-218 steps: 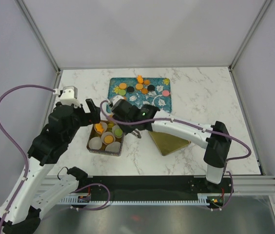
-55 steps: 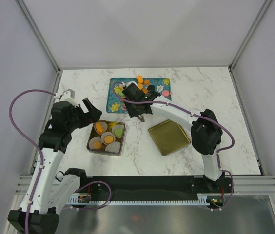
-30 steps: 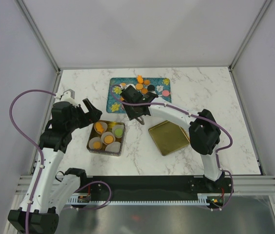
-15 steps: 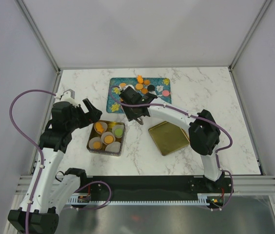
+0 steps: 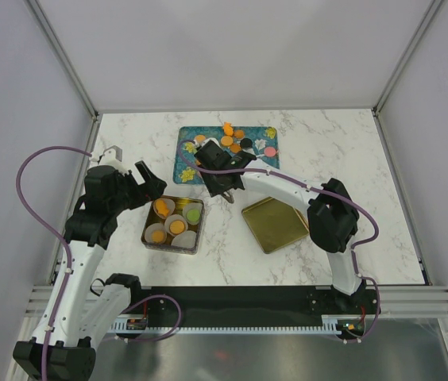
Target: Pack the cookies
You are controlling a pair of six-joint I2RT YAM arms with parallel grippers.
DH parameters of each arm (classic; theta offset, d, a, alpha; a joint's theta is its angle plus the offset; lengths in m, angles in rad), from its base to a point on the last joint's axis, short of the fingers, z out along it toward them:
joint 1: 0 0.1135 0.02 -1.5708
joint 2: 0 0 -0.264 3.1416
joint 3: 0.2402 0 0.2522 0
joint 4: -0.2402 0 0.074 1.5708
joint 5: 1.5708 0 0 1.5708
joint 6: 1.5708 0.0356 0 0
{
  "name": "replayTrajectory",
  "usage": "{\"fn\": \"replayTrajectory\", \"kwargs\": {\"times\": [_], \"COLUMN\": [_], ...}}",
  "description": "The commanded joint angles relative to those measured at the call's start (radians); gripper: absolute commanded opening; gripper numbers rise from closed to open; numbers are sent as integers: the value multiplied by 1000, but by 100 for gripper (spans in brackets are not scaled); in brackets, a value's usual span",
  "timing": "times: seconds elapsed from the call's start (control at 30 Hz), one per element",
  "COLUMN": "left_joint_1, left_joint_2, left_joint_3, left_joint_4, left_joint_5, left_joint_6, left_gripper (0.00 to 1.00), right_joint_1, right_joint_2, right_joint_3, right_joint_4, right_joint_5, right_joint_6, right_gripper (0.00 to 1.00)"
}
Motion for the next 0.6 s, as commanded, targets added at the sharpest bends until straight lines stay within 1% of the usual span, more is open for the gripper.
{"fn": "replayTrajectory", "kwargs": {"times": [0.0,0.17,0.4,0.57], "left_joint_1": [6,6,6,6], "left_joint_2": [-3,-6,-5,0], "left_joint_3": [-4,-6,-6,-4], "left_joint_4": [39,39,40,40], "left_joint_5": [3,2,2,-3], "left_joint_6": [26,26,22,22], "left_gripper": [99,99,99,99], "right_joint_1": [3,0,-14,-15], "right_joint_2": [-28,-49,-104,-143], "right_joint_3": [29,41,60,57], "right_joint_4": [-8,-18,-25,-29], "right_joint_5": [9,21,55,52], "right_joint_6": [-16,-20,-20,-20], "right_gripper": [47,42,42,42]}}
